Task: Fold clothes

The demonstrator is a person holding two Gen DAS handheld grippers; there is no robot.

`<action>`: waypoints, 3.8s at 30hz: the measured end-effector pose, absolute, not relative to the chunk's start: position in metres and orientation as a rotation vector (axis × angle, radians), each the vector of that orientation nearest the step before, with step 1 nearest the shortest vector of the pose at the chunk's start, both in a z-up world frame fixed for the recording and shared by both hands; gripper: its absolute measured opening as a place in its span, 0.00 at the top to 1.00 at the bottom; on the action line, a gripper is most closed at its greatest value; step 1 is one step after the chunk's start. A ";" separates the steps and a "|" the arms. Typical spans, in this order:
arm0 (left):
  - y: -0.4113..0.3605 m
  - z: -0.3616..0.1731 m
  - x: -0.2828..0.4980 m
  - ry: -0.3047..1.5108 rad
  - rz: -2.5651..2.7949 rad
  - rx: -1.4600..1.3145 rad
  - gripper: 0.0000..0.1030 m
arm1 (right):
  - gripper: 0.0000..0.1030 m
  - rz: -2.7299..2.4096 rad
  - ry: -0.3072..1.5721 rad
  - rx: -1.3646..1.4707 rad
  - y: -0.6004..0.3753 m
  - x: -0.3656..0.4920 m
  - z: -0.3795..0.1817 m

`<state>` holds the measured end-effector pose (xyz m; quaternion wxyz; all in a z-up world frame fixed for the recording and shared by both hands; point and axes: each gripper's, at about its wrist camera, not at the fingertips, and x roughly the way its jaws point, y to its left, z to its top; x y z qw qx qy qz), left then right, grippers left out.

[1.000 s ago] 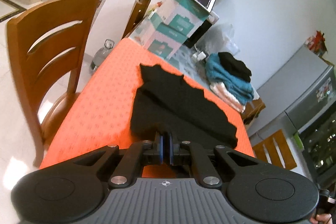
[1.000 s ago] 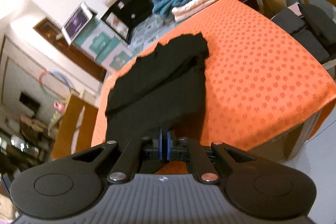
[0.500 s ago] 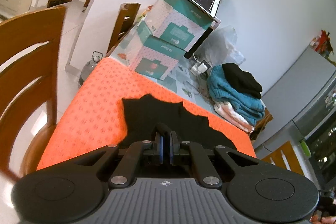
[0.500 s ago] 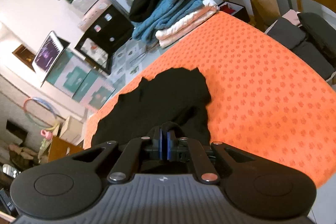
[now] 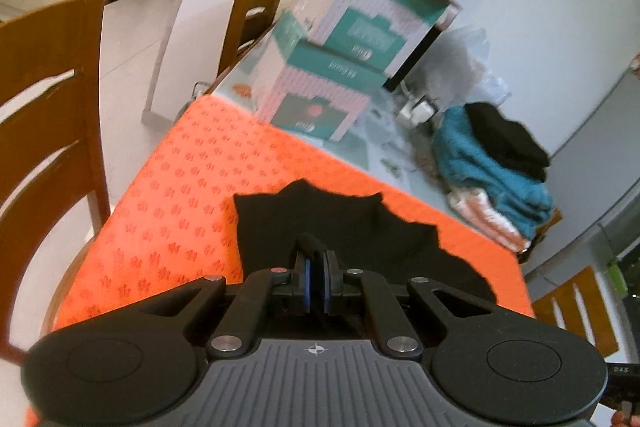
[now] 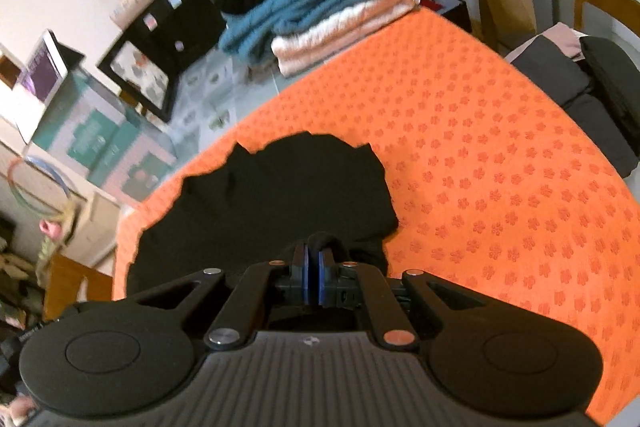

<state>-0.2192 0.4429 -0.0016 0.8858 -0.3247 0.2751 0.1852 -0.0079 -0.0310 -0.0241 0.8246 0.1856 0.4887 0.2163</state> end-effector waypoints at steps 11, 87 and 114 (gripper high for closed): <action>0.445 -0.007 -0.211 0.639 0.443 -0.595 0.45 | 0.65 0.512 0.971 0.207 -0.028 -0.001 -0.021; 0.380 -0.082 -0.315 0.856 0.341 -0.678 0.64 | 0.60 0.656 1.176 0.136 -0.055 -0.090 -0.097; 0.399 -0.061 -0.341 0.774 0.453 -0.804 0.77 | 0.89 0.606 1.146 0.000 -0.064 -0.102 -0.078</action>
